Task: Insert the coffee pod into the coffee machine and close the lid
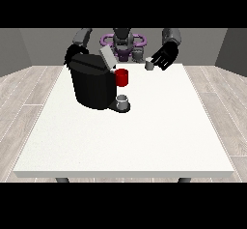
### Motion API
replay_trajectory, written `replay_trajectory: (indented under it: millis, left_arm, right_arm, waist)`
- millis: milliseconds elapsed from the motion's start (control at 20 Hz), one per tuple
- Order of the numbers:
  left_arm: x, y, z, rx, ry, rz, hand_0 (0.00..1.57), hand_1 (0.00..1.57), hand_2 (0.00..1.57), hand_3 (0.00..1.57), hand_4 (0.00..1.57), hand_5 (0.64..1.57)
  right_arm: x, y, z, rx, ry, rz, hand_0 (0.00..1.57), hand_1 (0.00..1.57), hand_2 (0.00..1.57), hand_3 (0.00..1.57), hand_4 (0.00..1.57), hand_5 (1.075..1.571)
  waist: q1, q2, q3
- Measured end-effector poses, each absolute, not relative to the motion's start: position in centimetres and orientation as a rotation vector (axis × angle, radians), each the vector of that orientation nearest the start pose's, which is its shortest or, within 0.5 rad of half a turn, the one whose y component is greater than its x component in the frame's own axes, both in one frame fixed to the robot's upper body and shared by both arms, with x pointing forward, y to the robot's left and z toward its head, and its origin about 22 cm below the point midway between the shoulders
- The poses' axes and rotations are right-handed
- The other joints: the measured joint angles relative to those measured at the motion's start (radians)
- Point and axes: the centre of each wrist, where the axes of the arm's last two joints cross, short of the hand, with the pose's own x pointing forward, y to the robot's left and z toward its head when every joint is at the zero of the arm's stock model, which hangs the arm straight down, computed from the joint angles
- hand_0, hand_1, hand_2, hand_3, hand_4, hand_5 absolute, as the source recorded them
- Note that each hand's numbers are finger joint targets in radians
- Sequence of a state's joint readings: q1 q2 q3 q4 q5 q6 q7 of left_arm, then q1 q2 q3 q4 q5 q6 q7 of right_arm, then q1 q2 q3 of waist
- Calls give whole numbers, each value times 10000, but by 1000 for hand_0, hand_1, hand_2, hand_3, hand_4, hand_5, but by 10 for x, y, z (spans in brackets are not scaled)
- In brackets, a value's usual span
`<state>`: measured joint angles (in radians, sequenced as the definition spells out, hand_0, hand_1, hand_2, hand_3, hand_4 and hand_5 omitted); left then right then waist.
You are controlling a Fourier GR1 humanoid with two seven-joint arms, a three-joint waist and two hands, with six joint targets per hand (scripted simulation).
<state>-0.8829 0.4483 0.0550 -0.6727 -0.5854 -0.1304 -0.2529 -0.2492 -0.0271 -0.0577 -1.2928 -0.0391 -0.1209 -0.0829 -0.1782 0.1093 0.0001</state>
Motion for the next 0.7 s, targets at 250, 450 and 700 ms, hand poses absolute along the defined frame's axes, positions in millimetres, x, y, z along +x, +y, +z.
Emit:
replay_trajectory:
  millis: [250,450,700]
  left_arm:
    - [443,300,166,6744,-16075,-8830,1272,1272,1307,1244,512,1571]
    - [450,286,184,6785,-16418,-8451,1255,1255,1287,1219,471,1571]
    - [454,285,209,6963,-16729,-8298,1278,1278,1332,1265,519,1571]
  right_arm:
    - [306,-211,8,-422,-16338,-239,0,0,0,0,506,1571]
    - [310,-207,14,-521,-16561,-322,0,0,0,0,502,1571]
    - [315,-206,30,-514,-16837,-140,0,0,0,0,483,1571]
  waist:
    - [-540,284,-1]
    - [-657,522,0]
    - [-1007,749,0]
